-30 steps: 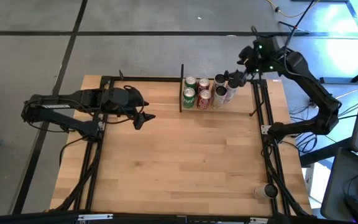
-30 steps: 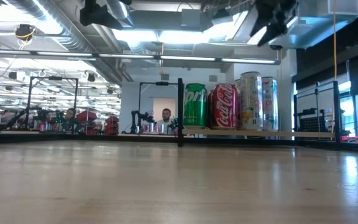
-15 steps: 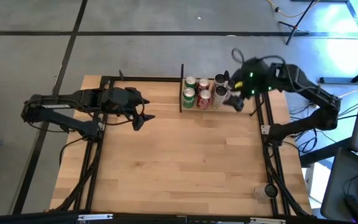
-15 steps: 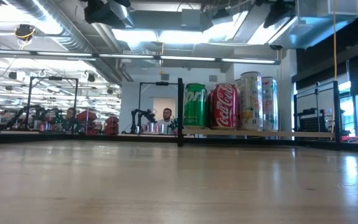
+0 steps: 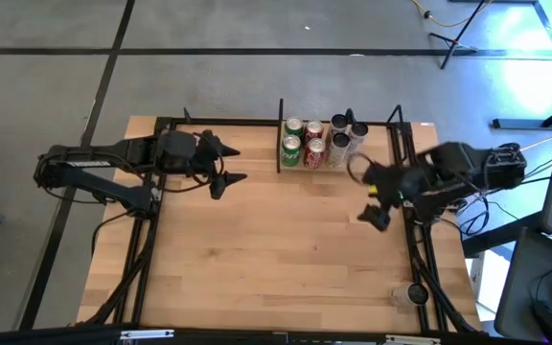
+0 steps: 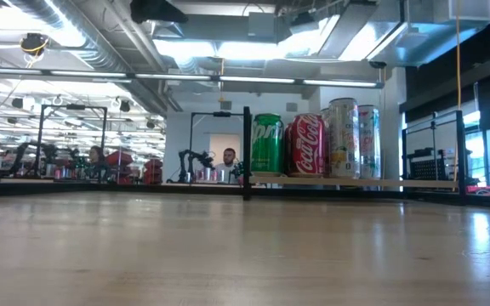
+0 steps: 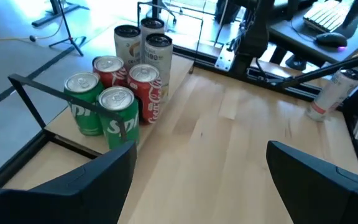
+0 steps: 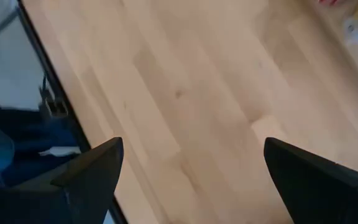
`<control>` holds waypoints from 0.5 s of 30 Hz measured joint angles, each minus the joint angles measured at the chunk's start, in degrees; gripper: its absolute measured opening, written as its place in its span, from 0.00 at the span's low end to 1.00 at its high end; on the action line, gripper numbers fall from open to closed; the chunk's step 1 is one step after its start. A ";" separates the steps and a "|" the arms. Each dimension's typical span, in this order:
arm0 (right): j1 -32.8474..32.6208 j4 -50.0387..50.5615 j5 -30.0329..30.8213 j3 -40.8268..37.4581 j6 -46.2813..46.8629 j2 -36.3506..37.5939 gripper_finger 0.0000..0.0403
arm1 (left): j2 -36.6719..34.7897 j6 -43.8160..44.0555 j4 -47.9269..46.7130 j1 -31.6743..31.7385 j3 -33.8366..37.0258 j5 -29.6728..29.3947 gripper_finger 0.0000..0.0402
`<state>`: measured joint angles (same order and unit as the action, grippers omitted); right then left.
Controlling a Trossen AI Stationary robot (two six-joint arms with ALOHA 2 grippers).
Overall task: Place canned beverage on shelf
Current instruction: Put the white pink soda can on the shelf aligned with the other white pink soda can
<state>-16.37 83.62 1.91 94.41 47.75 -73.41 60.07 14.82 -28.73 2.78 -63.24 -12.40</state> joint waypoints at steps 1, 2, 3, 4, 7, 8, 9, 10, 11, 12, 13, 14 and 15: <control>-2.20 0.70 0.61 0.00 1.74 0.02 0.93 | 0.16 0.03 0.22 -0.22 0.00 -0.03 0.86; -4.48 1.62 1.13 0.00 3.65 0.02 0.93 | 0.27 0.05 0.70 -0.37 0.00 -0.16 0.86; -6.89 2.41 1.54 0.00 5.71 0.02 0.93 | 0.38 0.09 0.99 -0.55 0.00 -0.41 0.86; -9.44 3.15 2.14 -0.01 7.57 0.02 0.93 | 0.62 0.55 1.08 -0.66 0.00 -0.43 0.86; -17.05 4.12 4.09 -1.63 14.09 0.09 0.93 | 1.55 4.43 1.87 -1.39 0.00 -0.55 0.86; -19.31 4.03 4.03 -2.54 16.20 0.16 0.93 | 1.81 6.13 1.63 -1.74 0.00 -0.56 0.86; -21.64 3.94 3.46 -3.59 18.42 0.24 0.93 | 2.30 7.80 1.86 -2.17 -0.01 -0.57 0.86; -23.86 3.91 2.66 -4.63 20.50 0.37 0.93 | 2.65 9.04 2.08 -2.68 -0.04 -0.56 0.86; -26.19 3.97 1.87 -5.73 23.20 0.47 0.93 | 2.88 10.25 1.51 -3.22 -0.04 -0.52 0.86; -28.21 4.01 1.00 -6.82 25.80 0.60 0.93 | 3.43 11.41 0.94 -3.93 0.02 -0.52 0.86; -30.07 4.10 0.51 -7.78 28.03 0.67 0.93 | 4.06 12.82 1.31 -4.73 0.01 -0.50 0.86; -31.90 4.08 0.03 -8.69 30.12 0.68 0.93 | 4.32 14.39 1.56 -5.59 0.00 -0.48 0.86; -33.74 3.98 0.01 -9.56 32.41 0.62 0.93 | 4.57 16.01 1.10 -6.54 0.01 -0.38 0.86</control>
<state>-50.11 87.60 1.93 84.85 80.16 -72.79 64.63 30.83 -27.62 -3.76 -63.23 -12.78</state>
